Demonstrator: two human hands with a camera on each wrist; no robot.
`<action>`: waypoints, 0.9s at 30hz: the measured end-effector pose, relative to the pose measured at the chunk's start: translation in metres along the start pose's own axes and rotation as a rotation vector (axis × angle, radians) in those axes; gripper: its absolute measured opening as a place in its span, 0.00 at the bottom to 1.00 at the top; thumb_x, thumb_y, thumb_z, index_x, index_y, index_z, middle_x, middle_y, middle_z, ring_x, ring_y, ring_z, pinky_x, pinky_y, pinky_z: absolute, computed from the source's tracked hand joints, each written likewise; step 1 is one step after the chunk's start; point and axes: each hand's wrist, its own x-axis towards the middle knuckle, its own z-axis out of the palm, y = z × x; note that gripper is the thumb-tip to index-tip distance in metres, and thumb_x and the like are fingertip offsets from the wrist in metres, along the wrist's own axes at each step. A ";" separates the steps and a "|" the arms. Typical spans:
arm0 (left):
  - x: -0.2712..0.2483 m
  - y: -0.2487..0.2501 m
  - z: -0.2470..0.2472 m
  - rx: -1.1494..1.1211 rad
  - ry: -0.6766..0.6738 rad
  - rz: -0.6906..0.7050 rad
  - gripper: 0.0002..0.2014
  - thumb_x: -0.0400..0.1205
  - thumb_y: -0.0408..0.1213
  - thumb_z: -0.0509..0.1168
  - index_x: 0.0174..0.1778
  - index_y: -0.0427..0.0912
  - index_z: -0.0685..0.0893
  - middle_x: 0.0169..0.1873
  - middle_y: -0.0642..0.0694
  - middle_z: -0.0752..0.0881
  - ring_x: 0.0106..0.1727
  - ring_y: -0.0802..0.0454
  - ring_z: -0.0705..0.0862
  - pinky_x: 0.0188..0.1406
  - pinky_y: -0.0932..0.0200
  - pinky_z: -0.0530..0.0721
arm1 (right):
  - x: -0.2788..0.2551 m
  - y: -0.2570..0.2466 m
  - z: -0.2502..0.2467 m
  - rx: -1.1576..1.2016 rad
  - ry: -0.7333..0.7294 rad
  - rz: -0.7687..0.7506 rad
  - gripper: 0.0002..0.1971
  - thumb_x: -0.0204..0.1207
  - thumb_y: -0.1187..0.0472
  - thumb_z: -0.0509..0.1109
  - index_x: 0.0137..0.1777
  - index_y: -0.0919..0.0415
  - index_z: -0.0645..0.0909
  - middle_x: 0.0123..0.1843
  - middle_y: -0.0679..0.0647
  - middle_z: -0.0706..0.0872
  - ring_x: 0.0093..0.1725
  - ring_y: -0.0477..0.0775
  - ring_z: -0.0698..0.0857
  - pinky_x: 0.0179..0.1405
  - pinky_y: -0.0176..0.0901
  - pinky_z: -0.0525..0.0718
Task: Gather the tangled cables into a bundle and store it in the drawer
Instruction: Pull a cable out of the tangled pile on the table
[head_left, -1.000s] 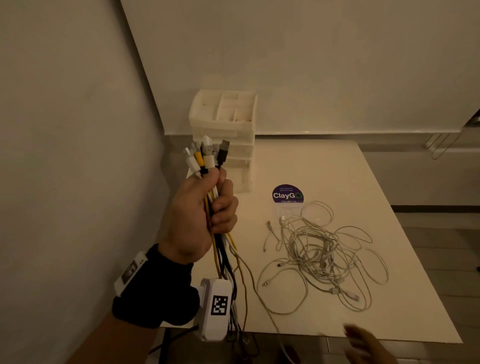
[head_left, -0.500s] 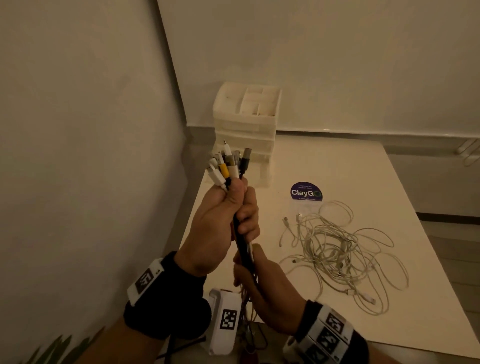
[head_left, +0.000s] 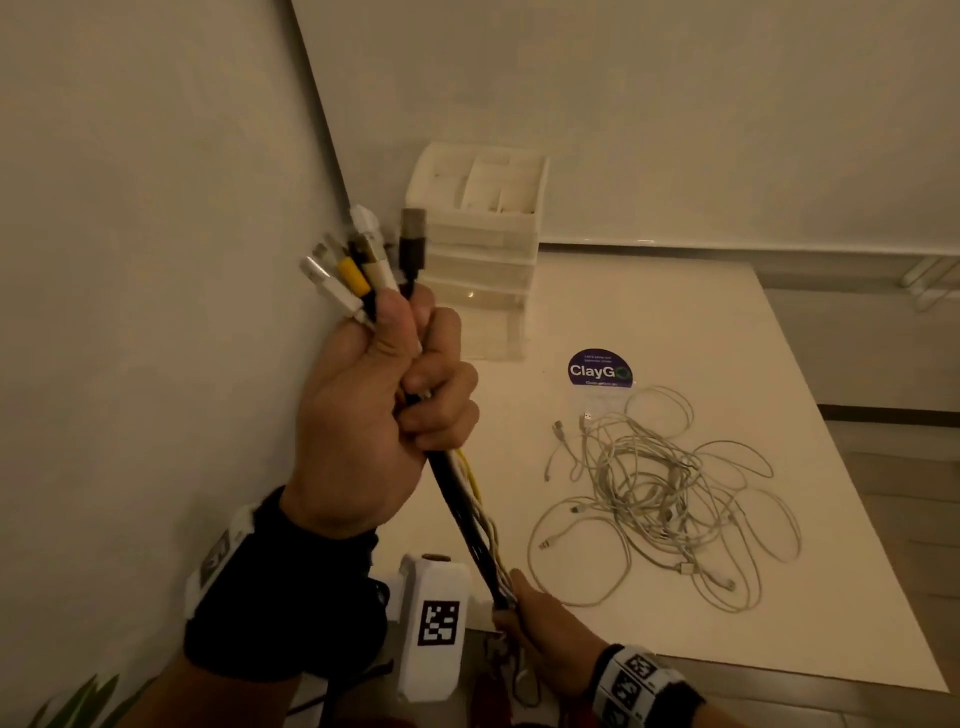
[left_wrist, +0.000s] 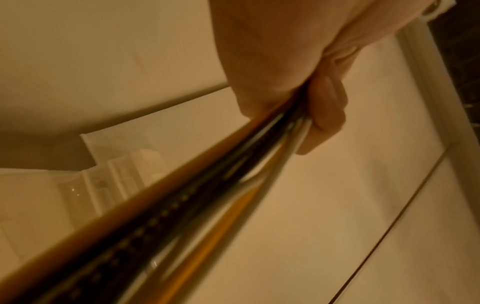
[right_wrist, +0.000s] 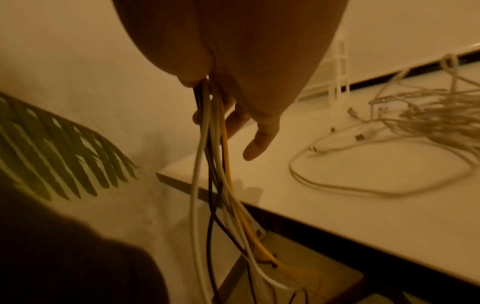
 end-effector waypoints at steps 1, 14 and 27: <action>0.002 -0.001 0.000 0.001 0.005 0.000 0.15 0.80 0.50 0.64 0.39 0.44 0.69 0.25 0.53 0.68 0.19 0.59 0.57 0.17 0.68 0.58 | 0.000 0.008 0.001 -0.025 -0.002 0.018 0.10 0.85 0.52 0.57 0.58 0.58 0.67 0.42 0.48 0.77 0.37 0.45 0.75 0.44 0.52 0.78; 0.015 -0.026 0.000 0.034 0.078 -0.049 0.15 0.81 0.50 0.61 0.39 0.44 0.66 0.25 0.53 0.68 0.18 0.63 0.63 0.16 0.66 0.58 | -0.013 0.065 -0.077 -0.335 -0.105 0.089 0.32 0.78 0.69 0.61 0.81 0.52 0.61 0.78 0.50 0.69 0.76 0.51 0.70 0.76 0.42 0.67; 0.031 -0.036 0.008 0.260 0.235 0.013 0.15 0.85 0.47 0.48 0.36 0.43 0.65 0.23 0.52 0.68 0.15 0.59 0.65 0.15 0.67 0.68 | 0.037 0.101 -0.084 -0.908 0.265 0.250 0.24 0.83 0.67 0.56 0.78 0.60 0.62 0.76 0.60 0.68 0.76 0.64 0.66 0.71 0.54 0.71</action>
